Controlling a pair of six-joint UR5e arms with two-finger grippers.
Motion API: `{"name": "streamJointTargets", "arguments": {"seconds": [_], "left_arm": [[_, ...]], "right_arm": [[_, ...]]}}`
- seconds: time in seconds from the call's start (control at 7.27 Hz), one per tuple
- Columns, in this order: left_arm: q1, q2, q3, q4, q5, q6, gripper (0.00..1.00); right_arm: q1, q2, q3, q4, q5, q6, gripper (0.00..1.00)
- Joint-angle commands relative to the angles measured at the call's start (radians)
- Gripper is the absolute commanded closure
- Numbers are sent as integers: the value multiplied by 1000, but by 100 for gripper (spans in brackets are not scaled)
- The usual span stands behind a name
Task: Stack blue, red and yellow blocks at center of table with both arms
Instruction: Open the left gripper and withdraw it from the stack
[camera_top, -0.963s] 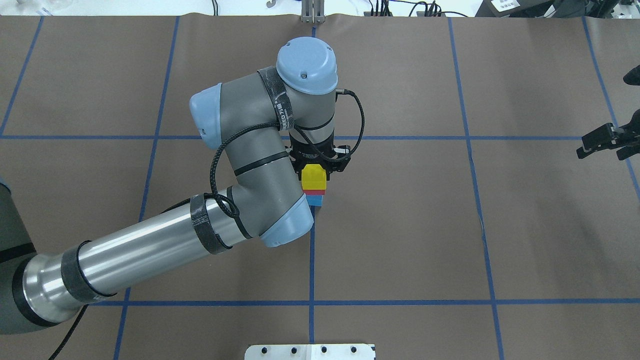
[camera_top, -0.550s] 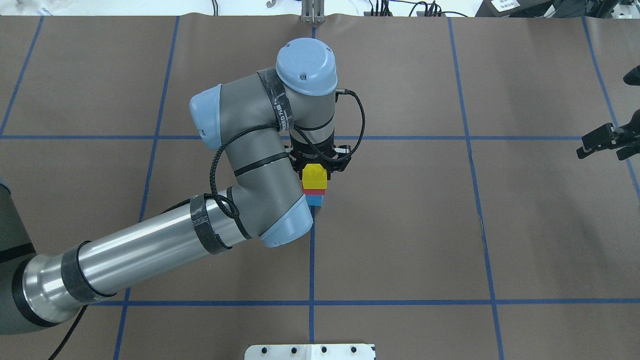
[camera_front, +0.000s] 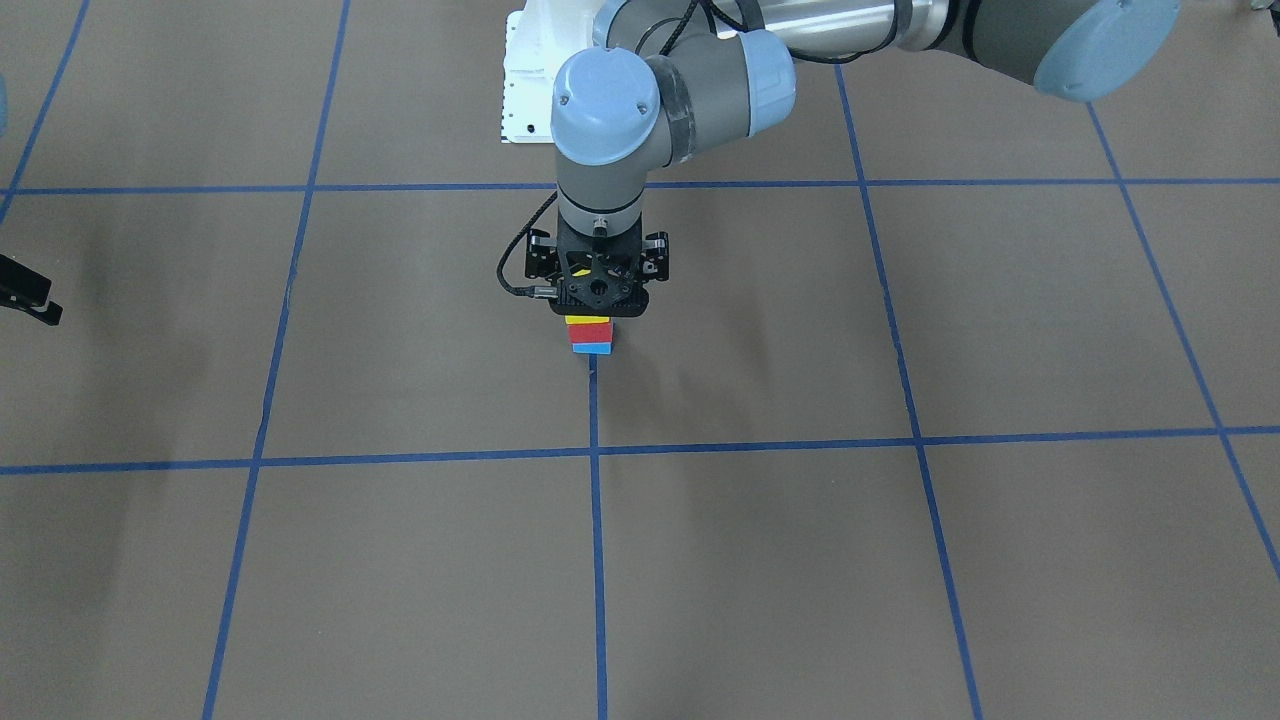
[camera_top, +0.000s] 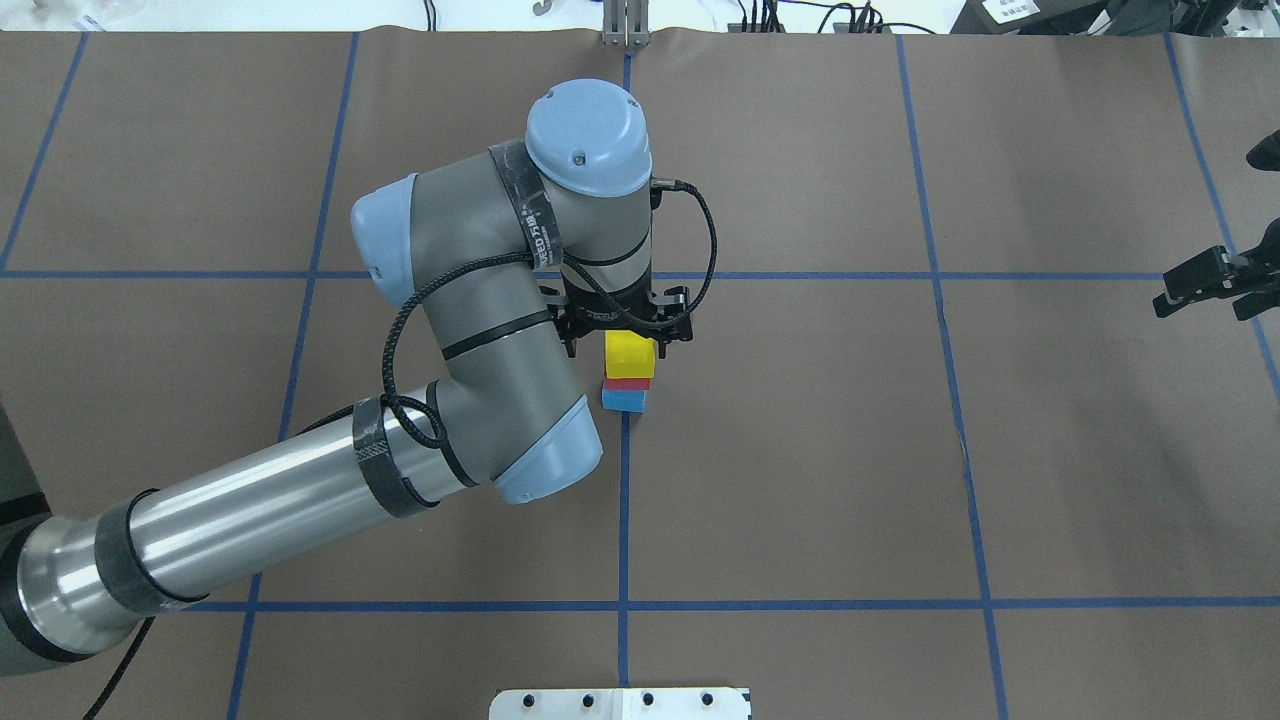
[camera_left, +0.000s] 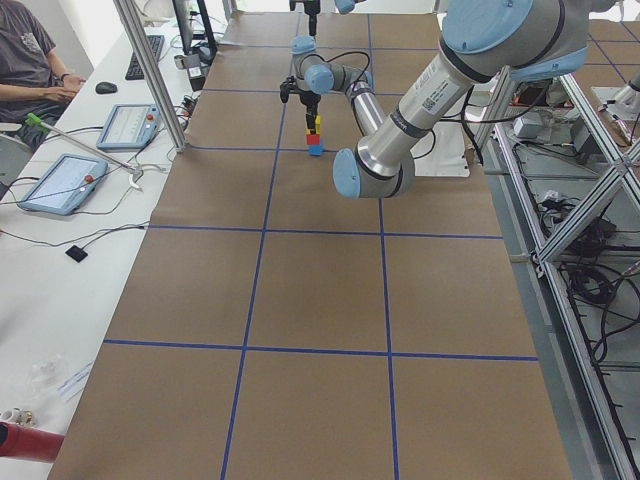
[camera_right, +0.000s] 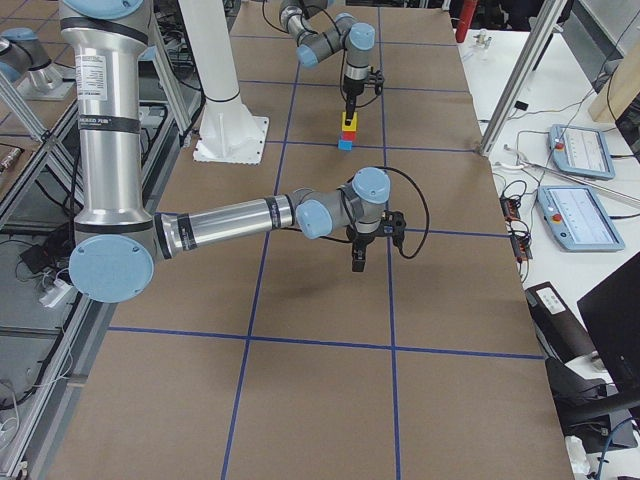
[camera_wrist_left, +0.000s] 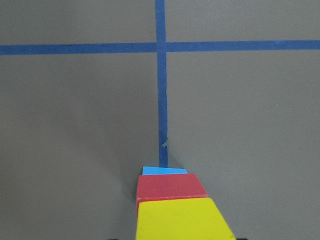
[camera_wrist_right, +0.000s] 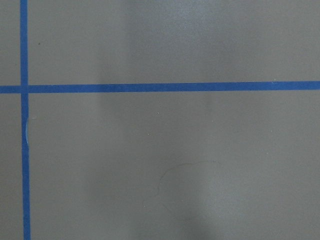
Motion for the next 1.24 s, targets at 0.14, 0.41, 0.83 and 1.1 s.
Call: {"name": "streamJointTargets", "arguments": {"seconds": [0.14, 0.41, 0.83, 1.1], "left_arm": [[-43, 179, -332, 127, -8, 98, 0], [-78, 358, -522, 129, -8, 160, 0], [-278, 626, -633, 126, -61, 483, 0], [-527, 805, -612, 112, -155, 818, 0]], "right_arm": [[3, 0, 2, 2, 0, -7, 0], [11, 0, 3, 2, 0, -7, 0], [84, 0, 14, 2, 5, -23, 0], [168, -23, 43, 3, 18, -70, 0]]}}
